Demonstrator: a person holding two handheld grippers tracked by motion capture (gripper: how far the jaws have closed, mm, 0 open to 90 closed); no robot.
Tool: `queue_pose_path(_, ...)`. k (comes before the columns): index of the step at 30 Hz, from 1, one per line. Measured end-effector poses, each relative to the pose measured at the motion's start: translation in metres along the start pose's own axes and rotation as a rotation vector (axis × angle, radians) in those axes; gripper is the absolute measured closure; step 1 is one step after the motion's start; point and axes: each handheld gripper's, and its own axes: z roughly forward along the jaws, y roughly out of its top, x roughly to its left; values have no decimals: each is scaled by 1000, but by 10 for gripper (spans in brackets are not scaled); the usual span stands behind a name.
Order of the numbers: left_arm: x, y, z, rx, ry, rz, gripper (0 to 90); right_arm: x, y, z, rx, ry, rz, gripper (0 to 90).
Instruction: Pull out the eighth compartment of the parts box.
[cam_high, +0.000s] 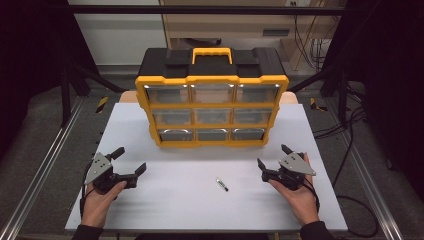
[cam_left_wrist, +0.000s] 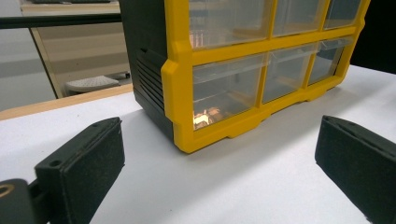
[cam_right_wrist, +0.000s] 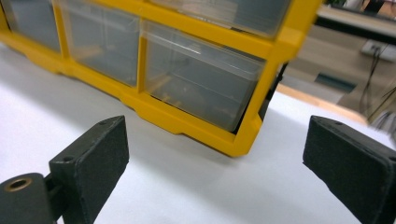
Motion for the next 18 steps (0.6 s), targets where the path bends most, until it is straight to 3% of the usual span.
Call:
queue_pose_path(5, 1, 0, -1, 1, 3, 1, 15, 14, 10, 7, 30, -40, -131, 91)
queue_pose_path(10, 0, 0, -1, 3, 7, 5, 15, 28, 26, 14, 22, -85, -263, 89)
queue_pose_path(18, 0, 0, -1, 4, 6, 6, 15, 55, 53, 28, 36, -92, -460, 101)
